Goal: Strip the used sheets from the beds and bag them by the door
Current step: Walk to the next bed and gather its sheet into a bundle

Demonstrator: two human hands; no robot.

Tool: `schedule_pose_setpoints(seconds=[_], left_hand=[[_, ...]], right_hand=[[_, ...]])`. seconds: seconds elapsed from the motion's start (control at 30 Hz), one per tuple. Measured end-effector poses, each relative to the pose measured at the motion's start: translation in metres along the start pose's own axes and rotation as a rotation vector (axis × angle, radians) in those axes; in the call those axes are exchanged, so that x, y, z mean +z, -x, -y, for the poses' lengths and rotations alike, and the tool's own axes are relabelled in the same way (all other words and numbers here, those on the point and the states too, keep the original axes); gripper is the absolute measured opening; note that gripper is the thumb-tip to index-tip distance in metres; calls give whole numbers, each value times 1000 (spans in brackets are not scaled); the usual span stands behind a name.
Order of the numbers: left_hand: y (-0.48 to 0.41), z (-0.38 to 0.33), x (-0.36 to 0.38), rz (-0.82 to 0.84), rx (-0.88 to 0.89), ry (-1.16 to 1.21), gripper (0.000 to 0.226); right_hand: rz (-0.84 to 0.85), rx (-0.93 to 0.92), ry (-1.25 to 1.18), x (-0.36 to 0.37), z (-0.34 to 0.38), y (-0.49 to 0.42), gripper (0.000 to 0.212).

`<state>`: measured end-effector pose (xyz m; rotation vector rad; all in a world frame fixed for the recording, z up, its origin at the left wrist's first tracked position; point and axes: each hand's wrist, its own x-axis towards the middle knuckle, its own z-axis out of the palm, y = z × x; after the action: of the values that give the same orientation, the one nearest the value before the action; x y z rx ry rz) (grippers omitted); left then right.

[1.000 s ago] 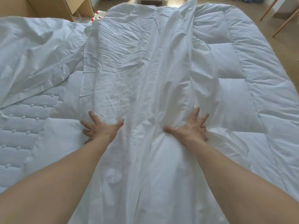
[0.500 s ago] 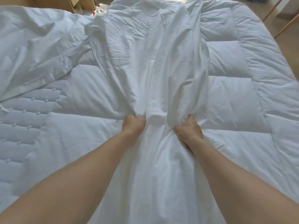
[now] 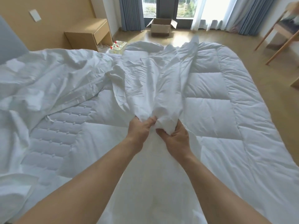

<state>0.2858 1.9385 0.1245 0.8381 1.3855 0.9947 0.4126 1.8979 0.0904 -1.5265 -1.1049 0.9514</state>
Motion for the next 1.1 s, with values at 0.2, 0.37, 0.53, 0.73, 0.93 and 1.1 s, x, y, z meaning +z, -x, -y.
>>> schedule_pose_setpoints(seconds=[0.2, 0.37, 0.53, 0.73, 0.93, 1.1], left_hand=[[97, 4, -23, 6, 87, 12, 43], [188, 42, -51, -24, 141, -35, 44], [267, 109, -85, 76, 179, -455, 56], [300, 199, -118, 426, -96, -978, 69], [269, 199, -129, 8, -70, -1158, 32], [221, 192, -108, 94, 197, -1265, 77]], right_hand=[[-138, 103, -105, -17, 39, 91, 40], [-350, 144, 31, -12, 38, 184, 36], [-351, 259, 110, -3, -3, 283, 44], [-108, 482, 347, -14, -86, 375, 77], [-161, 485, 721, -28, -88, 359, 95], [14, 129, 1018, -27, -82, 295, 92]])
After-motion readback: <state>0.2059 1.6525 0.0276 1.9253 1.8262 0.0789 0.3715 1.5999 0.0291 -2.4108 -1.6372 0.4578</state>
